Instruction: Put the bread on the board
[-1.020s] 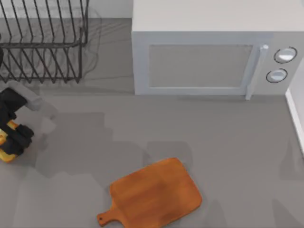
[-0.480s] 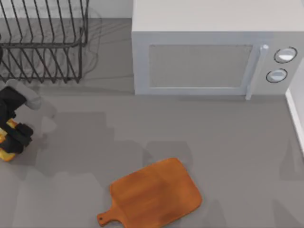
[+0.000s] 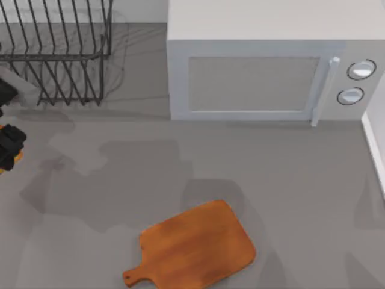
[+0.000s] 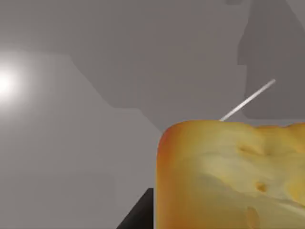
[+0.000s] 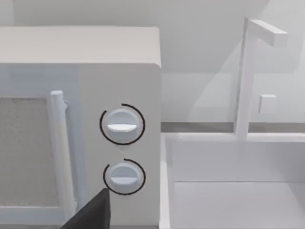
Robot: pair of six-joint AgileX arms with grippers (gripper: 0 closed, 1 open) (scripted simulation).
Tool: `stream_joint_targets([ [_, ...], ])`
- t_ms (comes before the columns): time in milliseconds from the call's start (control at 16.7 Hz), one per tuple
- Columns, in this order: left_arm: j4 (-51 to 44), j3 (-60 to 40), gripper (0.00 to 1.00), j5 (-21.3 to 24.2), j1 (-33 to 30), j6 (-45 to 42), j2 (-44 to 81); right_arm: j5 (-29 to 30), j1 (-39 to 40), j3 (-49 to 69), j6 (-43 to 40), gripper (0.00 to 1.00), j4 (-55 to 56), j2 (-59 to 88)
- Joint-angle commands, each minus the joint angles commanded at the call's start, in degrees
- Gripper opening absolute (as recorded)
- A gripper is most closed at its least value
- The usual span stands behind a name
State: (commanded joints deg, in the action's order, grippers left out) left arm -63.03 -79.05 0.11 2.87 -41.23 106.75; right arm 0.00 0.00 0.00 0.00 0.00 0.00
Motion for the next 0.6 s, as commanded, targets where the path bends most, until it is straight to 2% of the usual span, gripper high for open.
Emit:
stream_joint_targets([
  [180,-3.7,-2.7,0.0,0.0,0.0,0.1,-1.8,0.0,0.0,0.0,0.0,1.0,0.0,0.0],
  [600,-3.6,-2.8,0.0,0.0,-1.2,1.9,-1.3,0.0,0.0,0.0,0.0,1.0,0.0,0.0],
])
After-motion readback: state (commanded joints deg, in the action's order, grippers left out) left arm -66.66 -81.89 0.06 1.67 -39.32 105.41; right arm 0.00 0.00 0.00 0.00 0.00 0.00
